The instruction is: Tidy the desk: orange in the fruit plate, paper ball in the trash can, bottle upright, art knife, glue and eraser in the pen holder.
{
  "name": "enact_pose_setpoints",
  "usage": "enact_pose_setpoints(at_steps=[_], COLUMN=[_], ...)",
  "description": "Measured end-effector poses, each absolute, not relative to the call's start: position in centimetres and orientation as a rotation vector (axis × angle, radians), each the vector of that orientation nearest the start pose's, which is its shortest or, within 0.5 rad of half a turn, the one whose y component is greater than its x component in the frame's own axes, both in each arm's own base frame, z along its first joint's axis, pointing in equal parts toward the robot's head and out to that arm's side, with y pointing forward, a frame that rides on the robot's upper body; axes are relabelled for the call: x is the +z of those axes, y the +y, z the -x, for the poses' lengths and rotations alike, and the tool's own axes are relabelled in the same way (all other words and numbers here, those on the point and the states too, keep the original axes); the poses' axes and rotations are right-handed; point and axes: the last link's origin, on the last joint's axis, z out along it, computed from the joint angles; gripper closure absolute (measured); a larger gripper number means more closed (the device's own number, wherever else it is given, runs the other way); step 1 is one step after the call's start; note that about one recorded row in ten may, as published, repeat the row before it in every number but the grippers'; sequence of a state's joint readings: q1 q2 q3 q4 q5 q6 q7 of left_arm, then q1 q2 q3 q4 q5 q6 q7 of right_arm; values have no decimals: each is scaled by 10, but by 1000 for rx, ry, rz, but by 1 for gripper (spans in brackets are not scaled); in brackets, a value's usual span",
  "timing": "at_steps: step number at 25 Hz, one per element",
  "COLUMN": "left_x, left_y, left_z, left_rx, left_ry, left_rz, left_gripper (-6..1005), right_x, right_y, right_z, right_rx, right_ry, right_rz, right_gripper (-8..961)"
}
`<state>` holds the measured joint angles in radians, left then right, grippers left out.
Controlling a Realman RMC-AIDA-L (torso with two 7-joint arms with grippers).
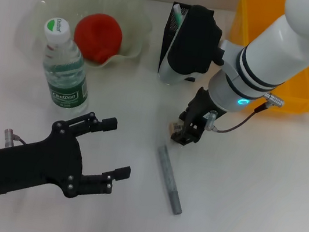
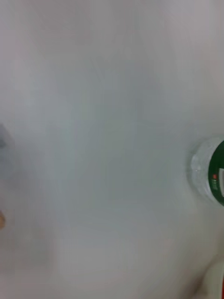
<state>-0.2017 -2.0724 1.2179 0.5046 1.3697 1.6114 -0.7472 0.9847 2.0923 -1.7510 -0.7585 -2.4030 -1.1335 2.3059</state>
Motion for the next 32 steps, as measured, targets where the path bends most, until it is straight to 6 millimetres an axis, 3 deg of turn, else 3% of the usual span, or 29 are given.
enact_pose_setpoints(at_steps=[12, 17, 20, 25, 32], left_x=[-40, -40, -40, -40, -41], left_y=[228, 228, 228, 227, 227], left_z=[285, 285, 285, 286, 286], left_rx=[-992, -992, -992, -991, -988], left_ry=[-187, -186, -185, -188, -190], left_rz=[2602, 2602, 2603, 2603, 2604], left_gripper=[140, 140, 140, 140, 140], right_x=[-111, -110, -106, -81, -24], right_y=[384, 384, 383, 392, 424], right_z=[-136, -133, -127, -108, -81], right_rx=[-675, -645, -594, -376, -46], right_ry=[286, 311, 329, 360, 402], right_rz=[2854, 2849, 2843, 2801, 2621], right_gripper=[578, 698, 698, 699, 699])
